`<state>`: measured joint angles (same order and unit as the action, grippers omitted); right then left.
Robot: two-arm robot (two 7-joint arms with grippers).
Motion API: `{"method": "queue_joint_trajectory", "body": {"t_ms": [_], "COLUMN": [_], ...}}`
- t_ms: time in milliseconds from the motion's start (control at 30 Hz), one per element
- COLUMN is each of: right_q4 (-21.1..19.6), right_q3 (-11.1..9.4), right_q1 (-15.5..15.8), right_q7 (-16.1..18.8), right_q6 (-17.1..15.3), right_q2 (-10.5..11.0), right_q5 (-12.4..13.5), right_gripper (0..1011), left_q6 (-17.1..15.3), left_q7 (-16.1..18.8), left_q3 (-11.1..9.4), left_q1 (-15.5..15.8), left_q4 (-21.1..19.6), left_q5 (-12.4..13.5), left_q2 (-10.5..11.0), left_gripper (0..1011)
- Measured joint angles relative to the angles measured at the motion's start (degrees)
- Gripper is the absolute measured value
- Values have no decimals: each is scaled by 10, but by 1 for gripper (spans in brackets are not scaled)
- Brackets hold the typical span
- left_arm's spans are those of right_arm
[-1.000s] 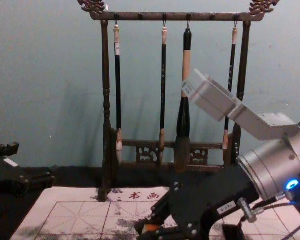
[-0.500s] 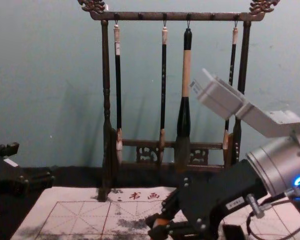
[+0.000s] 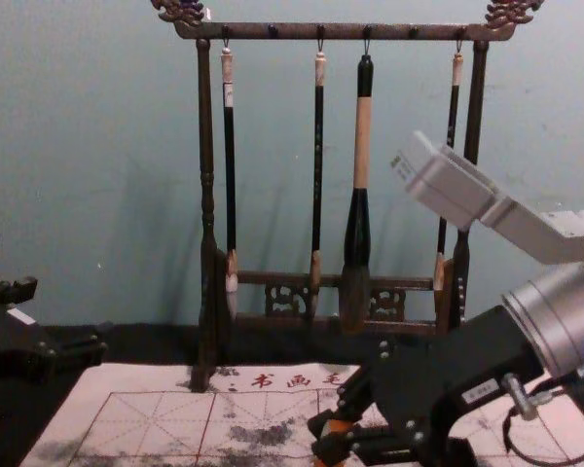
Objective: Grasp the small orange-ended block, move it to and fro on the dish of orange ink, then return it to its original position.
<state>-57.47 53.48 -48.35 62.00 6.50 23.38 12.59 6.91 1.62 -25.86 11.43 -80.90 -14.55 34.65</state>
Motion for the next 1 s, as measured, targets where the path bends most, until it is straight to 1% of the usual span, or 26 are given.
{"method": "queue_joint_trajectory", "body": {"t_ms": [433,767,1000], "right_q4": [-39,-63,-84], "right_q3": [-3,-2,4], "right_q1": [13,22,27], "right_q7": [-3,-2,10], "right_q6": [-13,-16,-16], "right_q2": [30,44,53], "right_q5": [-2,-2,1], "right_gripper": [132,132,132], "left_q6": [0,0,0], "left_q7": [0,0,0], "left_q3": [0,0,0], "left_q1": [0,0,0], "left_q4": [0,0,0], "left_q5": [0,0,0], "left_q2": [0,0,0], "left_gripper": [1001,1001,1001]}}
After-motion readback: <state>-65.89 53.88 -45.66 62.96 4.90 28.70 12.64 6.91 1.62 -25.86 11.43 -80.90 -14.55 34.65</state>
